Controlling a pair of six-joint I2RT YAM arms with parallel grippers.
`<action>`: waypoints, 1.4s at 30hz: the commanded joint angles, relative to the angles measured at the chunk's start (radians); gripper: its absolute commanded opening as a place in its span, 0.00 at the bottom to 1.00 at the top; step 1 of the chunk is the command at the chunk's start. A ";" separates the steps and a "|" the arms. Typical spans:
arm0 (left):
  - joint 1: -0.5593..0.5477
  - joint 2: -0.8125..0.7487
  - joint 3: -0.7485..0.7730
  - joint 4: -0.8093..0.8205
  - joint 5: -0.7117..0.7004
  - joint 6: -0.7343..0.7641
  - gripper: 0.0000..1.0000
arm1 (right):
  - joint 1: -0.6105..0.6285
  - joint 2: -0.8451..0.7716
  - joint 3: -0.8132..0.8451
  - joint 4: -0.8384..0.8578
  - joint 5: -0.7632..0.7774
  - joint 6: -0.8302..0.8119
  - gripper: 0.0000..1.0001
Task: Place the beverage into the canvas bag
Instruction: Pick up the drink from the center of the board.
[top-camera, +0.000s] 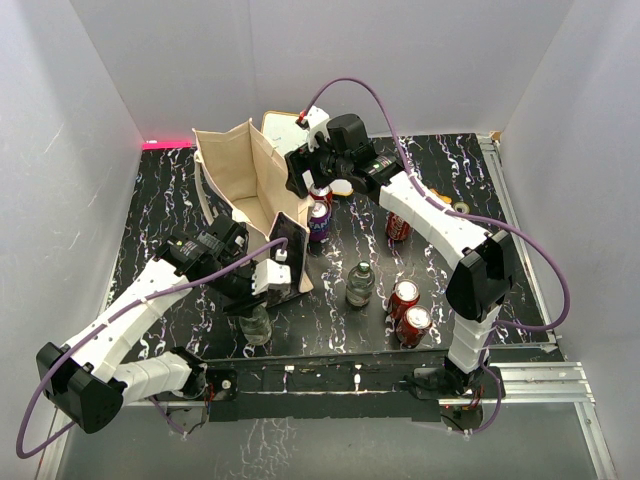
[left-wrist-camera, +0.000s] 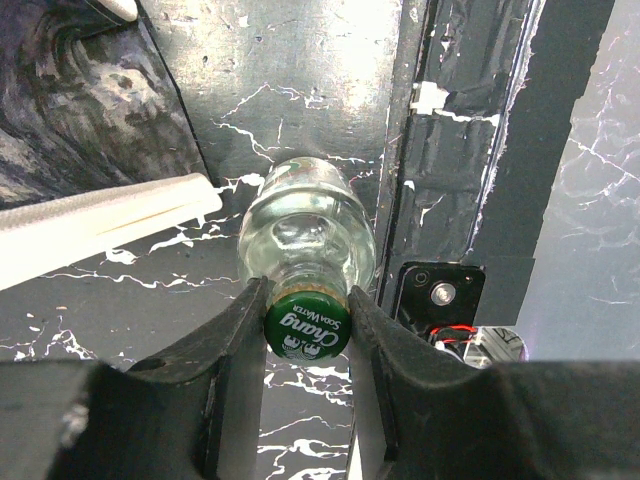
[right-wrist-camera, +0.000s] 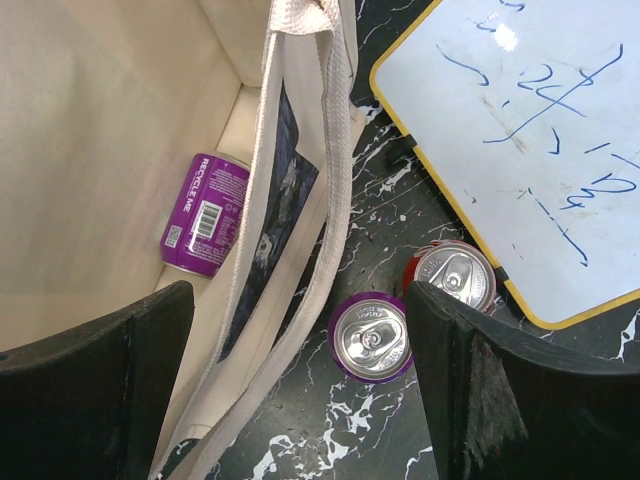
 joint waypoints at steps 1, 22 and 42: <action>0.000 -0.014 0.024 -0.052 0.045 -0.015 0.11 | 0.010 -0.053 -0.011 0.050 0.006 -0.002 0.90; 0.000 -0.014 -0.005 -0.016 0.075 -0.049 0.45 | 0.010 -0.063 -0.048 0.058 0.025 -0.024 0.90; 0.000 -0.023 -0.035 -0.014 0.047 -0.043 0.36 | 0.012 -0.073 -0.062 0.062 0.028 -0.031 0.90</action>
